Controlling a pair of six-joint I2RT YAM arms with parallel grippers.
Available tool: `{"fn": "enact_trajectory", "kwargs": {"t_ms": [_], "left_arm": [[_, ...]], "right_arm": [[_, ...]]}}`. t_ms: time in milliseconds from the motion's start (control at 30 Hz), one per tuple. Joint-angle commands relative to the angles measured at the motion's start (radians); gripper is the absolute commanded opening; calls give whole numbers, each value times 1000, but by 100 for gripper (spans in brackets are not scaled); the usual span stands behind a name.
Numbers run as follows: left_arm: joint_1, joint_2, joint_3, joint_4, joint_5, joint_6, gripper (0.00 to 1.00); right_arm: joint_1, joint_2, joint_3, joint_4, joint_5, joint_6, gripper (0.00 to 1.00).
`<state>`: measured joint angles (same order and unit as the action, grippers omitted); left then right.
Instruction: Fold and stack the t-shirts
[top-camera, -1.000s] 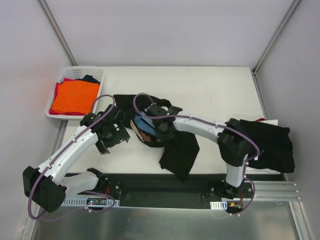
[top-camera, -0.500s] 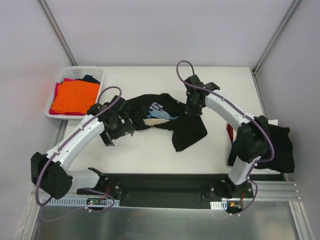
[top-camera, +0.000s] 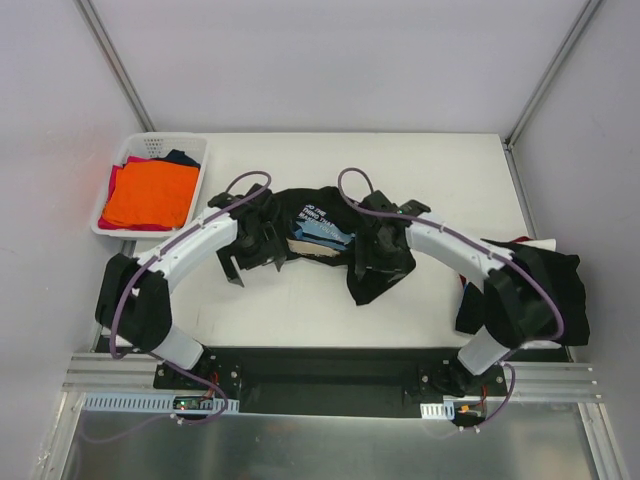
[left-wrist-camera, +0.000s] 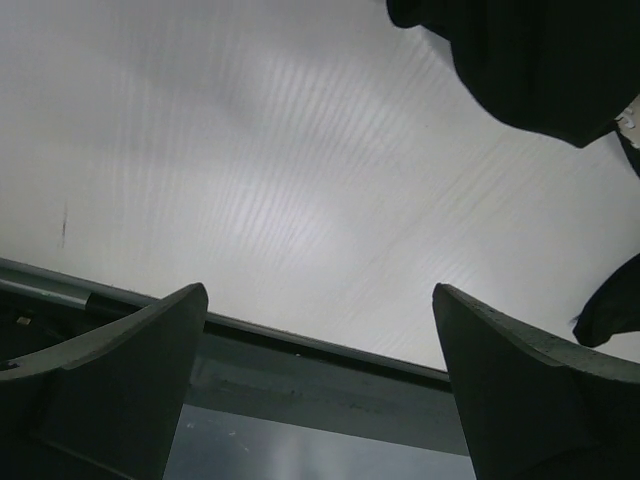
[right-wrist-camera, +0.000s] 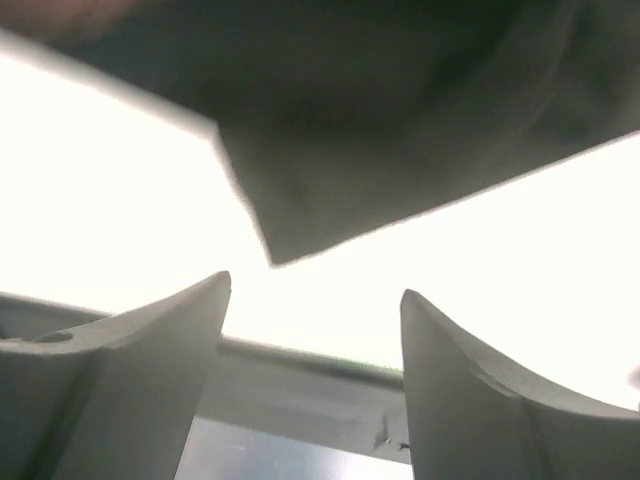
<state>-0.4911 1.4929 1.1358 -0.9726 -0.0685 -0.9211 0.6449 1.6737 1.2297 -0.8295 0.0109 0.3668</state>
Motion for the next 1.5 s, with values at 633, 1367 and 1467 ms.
{"fn": "enact_trajectory", "kwargs": {"t_ms": [633,1367,1467], "left_arm": [[68,397,191,213,-109,142,95],[86,457,236,325,-195,200,0],[86,451,225,325,-188,194,0]], "right_arm": [[266,-17,-131,107,18,176,68],[242,181,-47,176,-45,113,12],[236,164,-50,175,-45,107,1]]}}
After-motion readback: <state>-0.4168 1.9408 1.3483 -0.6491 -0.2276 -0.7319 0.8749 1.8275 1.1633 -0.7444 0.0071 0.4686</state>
